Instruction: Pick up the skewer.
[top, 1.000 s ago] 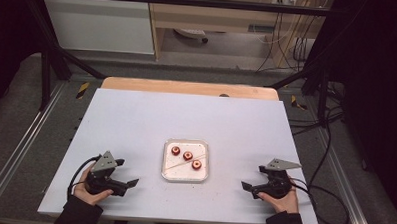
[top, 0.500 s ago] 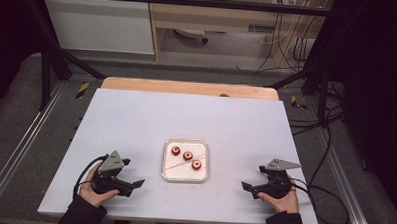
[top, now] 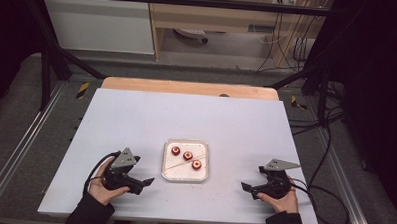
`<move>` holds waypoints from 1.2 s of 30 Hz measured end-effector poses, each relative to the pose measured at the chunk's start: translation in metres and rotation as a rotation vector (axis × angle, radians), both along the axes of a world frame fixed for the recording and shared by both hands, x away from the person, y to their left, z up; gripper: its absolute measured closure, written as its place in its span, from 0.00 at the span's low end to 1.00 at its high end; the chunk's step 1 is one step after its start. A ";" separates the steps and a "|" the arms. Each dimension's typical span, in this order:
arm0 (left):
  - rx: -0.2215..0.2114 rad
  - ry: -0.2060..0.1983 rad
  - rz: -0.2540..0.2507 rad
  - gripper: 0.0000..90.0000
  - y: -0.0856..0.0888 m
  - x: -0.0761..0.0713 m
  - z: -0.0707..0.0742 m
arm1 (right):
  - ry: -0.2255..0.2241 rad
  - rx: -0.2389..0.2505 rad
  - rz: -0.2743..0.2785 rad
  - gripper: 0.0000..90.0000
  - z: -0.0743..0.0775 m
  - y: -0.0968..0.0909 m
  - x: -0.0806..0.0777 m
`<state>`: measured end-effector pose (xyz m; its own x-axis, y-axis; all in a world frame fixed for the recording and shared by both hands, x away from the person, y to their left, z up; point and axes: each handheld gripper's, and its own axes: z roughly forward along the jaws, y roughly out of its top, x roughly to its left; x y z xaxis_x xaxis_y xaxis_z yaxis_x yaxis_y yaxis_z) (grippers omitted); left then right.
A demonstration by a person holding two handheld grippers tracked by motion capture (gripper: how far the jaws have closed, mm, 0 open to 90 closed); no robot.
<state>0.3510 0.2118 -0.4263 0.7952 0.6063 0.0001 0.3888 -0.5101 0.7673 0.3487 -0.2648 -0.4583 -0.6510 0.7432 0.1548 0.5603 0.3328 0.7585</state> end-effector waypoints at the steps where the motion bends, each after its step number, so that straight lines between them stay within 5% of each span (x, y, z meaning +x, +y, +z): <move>1: -0.002 -0.002 0.000 0.10 -0.003 0.001 0.002 | 0.000 0.000 0.000 0.01 0.000 0.000 0.000; 21: 0.050 -0.006 -0.035 0.14 -0.062 0.026 0.013 | 0.000 0.000 0.004 0.01 0.001 0.000 -0.001; 31: 0.094 0.029 -0.043 0.29 -0.086 0.041 0.001 | 0.001 -0.002 0.003 0.01 0.001 0.000 -0.001; 36: 0.077 0.059 -0.044 0.42 -0.088 0.049 -0.005 | 0.006 -0.004 0.002 0.01 0.000 0.001 -0.001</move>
<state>0.4000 0.1238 -0.4313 0.8212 0.5707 -0.0022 0.4080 -0.5843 0.7015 0.3478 -0.2642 -0.4581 -0.6516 0.7424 0.1559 0.5642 0.3369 0.7538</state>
